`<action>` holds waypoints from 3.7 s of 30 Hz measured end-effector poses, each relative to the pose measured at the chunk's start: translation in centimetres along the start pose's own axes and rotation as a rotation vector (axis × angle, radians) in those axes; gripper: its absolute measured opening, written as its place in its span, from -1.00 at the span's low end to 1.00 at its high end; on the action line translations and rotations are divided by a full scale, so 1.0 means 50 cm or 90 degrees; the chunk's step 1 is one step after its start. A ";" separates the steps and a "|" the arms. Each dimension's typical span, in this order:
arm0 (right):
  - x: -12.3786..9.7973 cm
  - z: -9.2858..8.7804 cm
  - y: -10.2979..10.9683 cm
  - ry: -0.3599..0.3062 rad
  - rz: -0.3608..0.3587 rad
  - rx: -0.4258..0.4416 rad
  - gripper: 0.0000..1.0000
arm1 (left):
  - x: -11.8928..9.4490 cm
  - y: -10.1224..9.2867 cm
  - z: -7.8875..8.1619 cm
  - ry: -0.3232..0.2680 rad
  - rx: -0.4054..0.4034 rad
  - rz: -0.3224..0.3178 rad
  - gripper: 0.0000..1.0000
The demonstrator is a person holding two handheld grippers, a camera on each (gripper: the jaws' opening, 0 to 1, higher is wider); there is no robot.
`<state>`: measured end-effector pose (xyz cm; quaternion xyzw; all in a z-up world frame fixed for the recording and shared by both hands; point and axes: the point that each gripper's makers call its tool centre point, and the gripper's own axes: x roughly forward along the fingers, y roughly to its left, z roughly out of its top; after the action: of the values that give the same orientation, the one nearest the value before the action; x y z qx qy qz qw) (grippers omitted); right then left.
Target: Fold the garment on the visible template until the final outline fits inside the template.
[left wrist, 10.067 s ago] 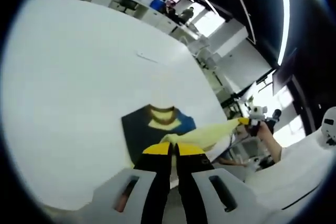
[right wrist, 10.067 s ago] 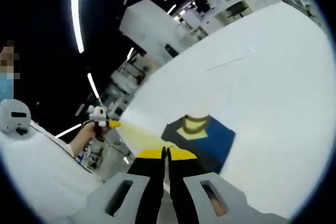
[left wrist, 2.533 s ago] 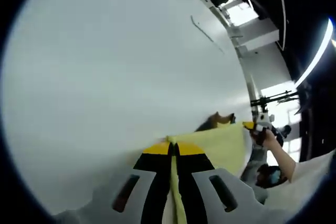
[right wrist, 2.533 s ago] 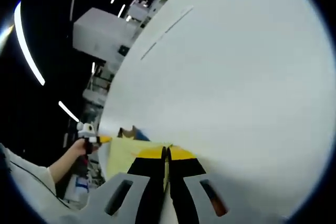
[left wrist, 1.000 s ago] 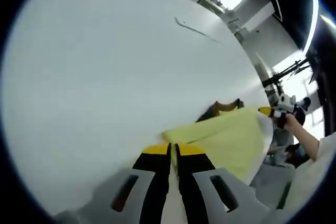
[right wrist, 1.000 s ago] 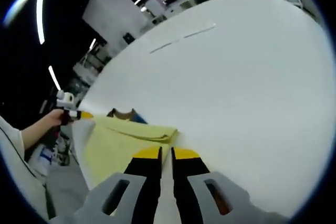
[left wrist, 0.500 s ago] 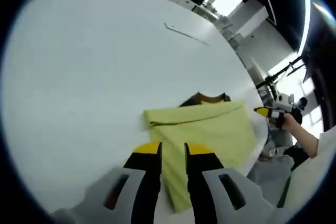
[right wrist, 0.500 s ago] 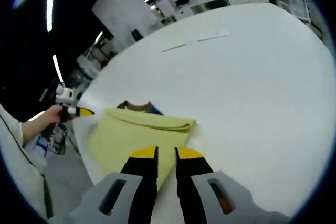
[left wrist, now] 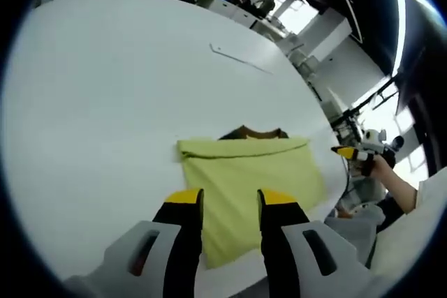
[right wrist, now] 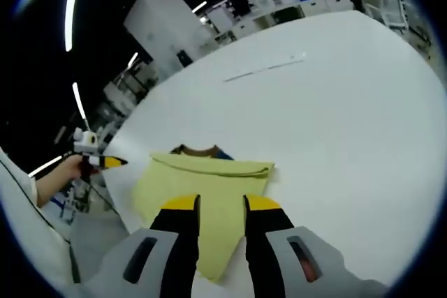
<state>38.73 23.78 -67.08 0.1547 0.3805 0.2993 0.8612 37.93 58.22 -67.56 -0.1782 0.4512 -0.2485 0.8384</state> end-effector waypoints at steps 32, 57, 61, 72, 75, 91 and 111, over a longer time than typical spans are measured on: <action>-0.123 -0.073 0.065 -0.009 0.013 -0.008 -0.01 | -0.137 -0.090 -0.111 -0.001 0.043 -0.002 0.09; -0.212 -0.111 0.114 0.011 0.016 -0.068 0.35 | -0.229 -0.126 -0.148 0.021 0.116 0.012 0.58; -0.224 -0.125 0.122 0.028 0.023 -0.082 0.42 | -0.237 -0.138 -0.164 0.041 0.133 0.003 0.66; -0.244 -0.139 0.160 0.045 0.041 -0.101 0.64 | -0.258 -0.152 -0.189 0.055 0.139 -0.006 0.87; -0.247 -0.145 0.172 0.055 0.049 -0.112 0.77 | -0.263 -0.152 -0.193 0.062 0.147 -0.005 0.94; -0.259 -0.138 0.221 0.038 0.114 -0.123 0.99 | -0.266 -0.158 -0.193 0.076 0.174 -0.014 0.99; -0.248 -0.152 0.199 0.056 0.103 -0.105 0.99 | -0.251 -0.163 -0.193 0.083 0.169 -0.025 0.99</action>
<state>22.51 23.90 -60.24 0.1000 0.3780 0.4046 0.8267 21.77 58.12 -60.04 -0.0582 0.4645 -0.3335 0.8183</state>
